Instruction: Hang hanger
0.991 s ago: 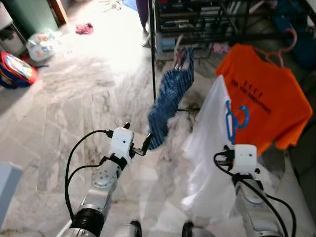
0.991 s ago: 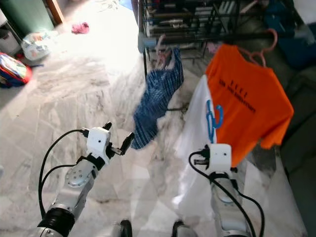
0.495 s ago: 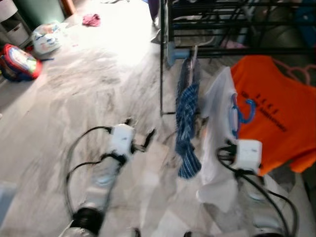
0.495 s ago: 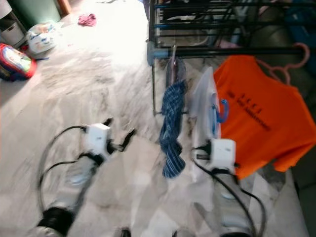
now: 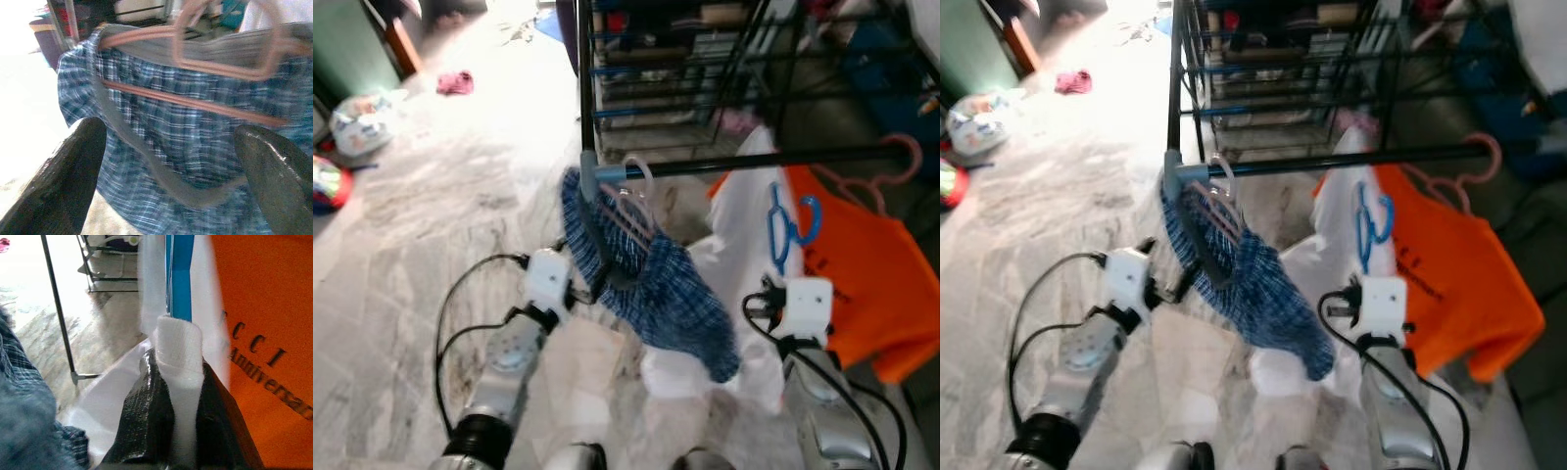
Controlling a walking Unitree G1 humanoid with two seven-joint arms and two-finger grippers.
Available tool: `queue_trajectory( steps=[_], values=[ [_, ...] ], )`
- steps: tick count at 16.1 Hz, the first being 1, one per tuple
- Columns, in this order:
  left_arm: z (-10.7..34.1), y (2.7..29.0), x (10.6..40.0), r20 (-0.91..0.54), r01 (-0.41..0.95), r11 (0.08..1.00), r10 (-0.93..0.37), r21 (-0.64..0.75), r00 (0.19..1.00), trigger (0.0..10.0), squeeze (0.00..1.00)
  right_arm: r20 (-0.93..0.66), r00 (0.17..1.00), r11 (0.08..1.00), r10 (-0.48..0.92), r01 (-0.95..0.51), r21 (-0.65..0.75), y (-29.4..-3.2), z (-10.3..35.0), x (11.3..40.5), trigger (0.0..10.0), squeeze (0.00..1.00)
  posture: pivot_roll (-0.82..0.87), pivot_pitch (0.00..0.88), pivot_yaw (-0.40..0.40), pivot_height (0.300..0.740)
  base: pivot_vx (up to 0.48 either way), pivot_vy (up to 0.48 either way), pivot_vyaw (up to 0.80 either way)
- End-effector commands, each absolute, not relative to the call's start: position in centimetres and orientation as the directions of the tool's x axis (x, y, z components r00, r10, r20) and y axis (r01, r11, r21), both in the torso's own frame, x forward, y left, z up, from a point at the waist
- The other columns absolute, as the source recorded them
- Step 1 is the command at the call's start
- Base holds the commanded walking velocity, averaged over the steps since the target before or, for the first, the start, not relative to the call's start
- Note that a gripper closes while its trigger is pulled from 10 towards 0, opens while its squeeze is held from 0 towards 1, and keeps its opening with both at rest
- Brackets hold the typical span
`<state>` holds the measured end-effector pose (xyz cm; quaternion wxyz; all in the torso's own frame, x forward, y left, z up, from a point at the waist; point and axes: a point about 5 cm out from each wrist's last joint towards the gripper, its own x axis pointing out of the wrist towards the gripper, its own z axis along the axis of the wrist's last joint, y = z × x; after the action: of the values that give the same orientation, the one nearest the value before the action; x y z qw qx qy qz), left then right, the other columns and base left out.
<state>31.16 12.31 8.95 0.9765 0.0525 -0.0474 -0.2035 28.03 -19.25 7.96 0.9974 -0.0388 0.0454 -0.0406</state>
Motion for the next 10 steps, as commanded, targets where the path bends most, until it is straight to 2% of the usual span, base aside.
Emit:
queue_trajectory(
  steps=[1,5,10],
  values=[
    [8.2,11.8,30.6,0.046,0.405,0.907,-0.412,0.116,0.910,10.0,0.00,-0.065,0.994,0.993,-0.092,0.087,-0.079,-19.7,8.5,27.7,10.0,0.00,0.03,0.188,0.033,0.740,0.000,0.000,0.00],
    [8.6,12.6,30.3,0.077,0.352,0.926,-0.364,0.135,0.928,10.0,0.00,-0.071,0.996,0.995,-0.060,0.053,-0.088,-19.3,8.5,27.2,10.0,0.00,0.02,0.202,0.026,0.740,0.000,0.000,0.00],
    [8.1,12.6,29.3,0.066,0.366,0.920,-0.377,0.138,0.924,10.0,0.00,-0.032,0.999,0.997,-0.013,0.010,-0.082,-18.1,9.7,26.8,10.0,0.00,0.02,0.213,0.030,0.740,0.000,0.000,0.00]
  ],
)
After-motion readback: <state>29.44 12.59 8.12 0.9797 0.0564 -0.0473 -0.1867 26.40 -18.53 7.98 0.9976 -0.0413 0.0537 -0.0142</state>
